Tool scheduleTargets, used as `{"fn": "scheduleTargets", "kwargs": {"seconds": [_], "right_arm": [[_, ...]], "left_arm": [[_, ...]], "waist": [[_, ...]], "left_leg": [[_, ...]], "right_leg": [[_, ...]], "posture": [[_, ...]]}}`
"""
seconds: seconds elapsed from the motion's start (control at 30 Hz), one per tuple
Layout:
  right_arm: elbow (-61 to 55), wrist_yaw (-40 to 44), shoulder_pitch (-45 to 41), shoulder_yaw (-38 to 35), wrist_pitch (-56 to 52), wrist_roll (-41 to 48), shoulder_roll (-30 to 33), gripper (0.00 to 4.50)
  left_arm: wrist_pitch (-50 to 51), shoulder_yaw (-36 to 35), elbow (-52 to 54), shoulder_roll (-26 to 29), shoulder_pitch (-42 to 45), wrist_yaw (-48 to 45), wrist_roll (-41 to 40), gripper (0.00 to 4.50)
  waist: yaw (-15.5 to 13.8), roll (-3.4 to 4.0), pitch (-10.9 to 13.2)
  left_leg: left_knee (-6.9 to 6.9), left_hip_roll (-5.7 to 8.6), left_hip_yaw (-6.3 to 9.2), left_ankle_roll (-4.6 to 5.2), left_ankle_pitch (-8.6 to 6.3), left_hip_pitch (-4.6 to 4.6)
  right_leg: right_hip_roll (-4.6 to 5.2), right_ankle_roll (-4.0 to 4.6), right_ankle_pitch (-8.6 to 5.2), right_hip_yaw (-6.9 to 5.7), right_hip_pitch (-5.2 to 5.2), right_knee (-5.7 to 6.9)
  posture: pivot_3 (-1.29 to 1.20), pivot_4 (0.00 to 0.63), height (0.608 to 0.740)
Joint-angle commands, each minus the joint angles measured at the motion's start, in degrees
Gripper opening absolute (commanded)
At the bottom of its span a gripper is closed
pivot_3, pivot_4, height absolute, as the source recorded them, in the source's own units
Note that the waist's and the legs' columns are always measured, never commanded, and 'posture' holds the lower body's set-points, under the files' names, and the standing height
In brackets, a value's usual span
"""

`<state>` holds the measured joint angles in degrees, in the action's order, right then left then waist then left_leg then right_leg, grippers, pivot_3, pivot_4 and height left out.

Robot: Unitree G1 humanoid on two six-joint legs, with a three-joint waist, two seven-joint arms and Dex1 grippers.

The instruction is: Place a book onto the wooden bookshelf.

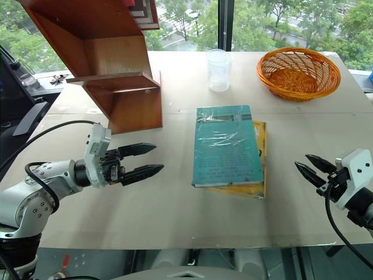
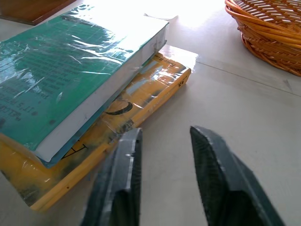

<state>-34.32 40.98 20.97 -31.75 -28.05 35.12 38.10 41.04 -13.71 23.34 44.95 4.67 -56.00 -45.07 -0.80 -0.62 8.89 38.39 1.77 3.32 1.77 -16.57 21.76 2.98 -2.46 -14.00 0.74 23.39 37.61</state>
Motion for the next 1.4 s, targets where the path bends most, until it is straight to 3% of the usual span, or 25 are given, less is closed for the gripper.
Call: {"fn": "scheduleTargets", "kwargs": {"seconds": [0.03,0.1,0.27,0.5,0.57,0.7,0.83,0.97,1.33,1.4], "right_arm": [[-3.4,3.41,0.97,-0.35,2.74,1.03,1.05,1.62],[-4.52,3.54,0.61,-0.69,2.82,1.71,1.17,2.75],[-4.37,3.2,0.0,-0.72,3.02,1.03,1.8,4.41],[-5.55,3.44,2.07,0.2,4.96,0.22,-0.08,4.41],[-7.17,5.23,3.67,-0.01,6.8,0.19,-0.26,4.41],[-9.33,7.78,6.15,-0.66,9.9,0.51,-0.52,4.41],[-12.56,8.67,9.34,-1.63,10.88,1.74,-1.18,4.41],[-17.15,7.94,13.27,-2.71,12.13,3.63,-3.32,4.41],[-21.05,4.69,17.22,-3.17,13.75,1.43,-5.38,4.41],[-21.32,4.19,17.28,-3.07,13.63,1.41,-5.29,4.5]], "left_arm": [[-0.89,0.53,-1.27,0.65,1.59,-0.73,0.53,4.5],[-1.08,1.4,-2.49,0.99,2.32,-1.45,1.09,4.5],[-1.68,2.89,-5.24,1.72,4.08,-3.41,2.48,4.5],[4.98,2.23,-6.15,2.1,5.35,-2.16,-0.76,4.5],[12.83,2.06,-7.64,1.7,7.9,0.6,-4.82,4.5],[34.07,1.6,-16.13,-4.06,17.29,10.51,-14.37,4.5],[43.76,-1.68,-30.14,-16.97,26.88,22.13,-14.9,4.5],[44.12,-6.01,-41.91,-24.45,33.05,27.02,-13.73,4.5],[38.62,-1.33,-55.13,-29.77,39.13,20.6,-7.09,4.5],[37.9,-0.09,-56.0,-29.47,39.45,18.07,-6.03,3.94]], "waist": [[0.02,0.0,0.0],[0.06,0.0,0.0],[0.12,-0.01,0.0],[-0.04,-0.01,0.0],[0.01,-0.01,0.01],[0.0,-0.02,0.0],[-0.01,-0.12,-0.01],[0.16,-0.23,0.0],[-0.1,-0.28,-0.02],[-0.01,-0.28,-0.02]], "left_leg": [[0.0,0.0,0.01,0.0,0.0,0.0],[0.0,-0.01,0.01,0.0,0.0,-0.01],[0.01,-0.01,0.0,0.0,0.0,-0.02],[0.0,-0.01,0.03,-0.01,0.01,-0.01],[0.01,-0.01,0.04,-0.01,0.0,0.0],[0.09,0.02,0.14,0.01,0.0,-0.02],[0.29,0.09,0.15,0.01,0.0,-0.03],[0.36,0.05,0.18,-0.18,0.11,0.0],[0.35,0.09,0.15,-0.31,0.16,0.01],[0.35,0.09,0.14,-0.32,0.17,0.01]], "right_leg": [[-0.02,0.0,0.0,-0.01,0.0,0.0],[-0.05,0.0,0.0,-0.01,0.0,0.02],[-0.06,-0.01,0.0,0.0,0.0,0.04],[-0.05,0.0,0.0,-0.01,0.0,0.03],[-0.04,-0.01,0.0,-0.02,0.0,0.03],[-0.08,-0.05,0.01,-0.13,-0.07,0.1],[-0.3,-0.07,0.01,-0.14,-0.09,0.24],[-0.27,-0.06,0.01,-0.08,-0.06,0.29],[-0.13,-0.06,0.01,-0.03,-0.05,0.27],[-0.12,-0.05,0.01,-0.01,-0.05,0.27]], "posture": [[0.0,0.15,0.74],[0.0,0.15,0.74],[0.0,0.15,0.74],[0.0,0.15,0.74],[0.0,0.15,0.74],[0.0,0.15,0.74],[0.0,0.15,0.74],[0.0,0.15,0.74],[0.0,0.15,0.74],[0.0,0.15,0.74]]}}
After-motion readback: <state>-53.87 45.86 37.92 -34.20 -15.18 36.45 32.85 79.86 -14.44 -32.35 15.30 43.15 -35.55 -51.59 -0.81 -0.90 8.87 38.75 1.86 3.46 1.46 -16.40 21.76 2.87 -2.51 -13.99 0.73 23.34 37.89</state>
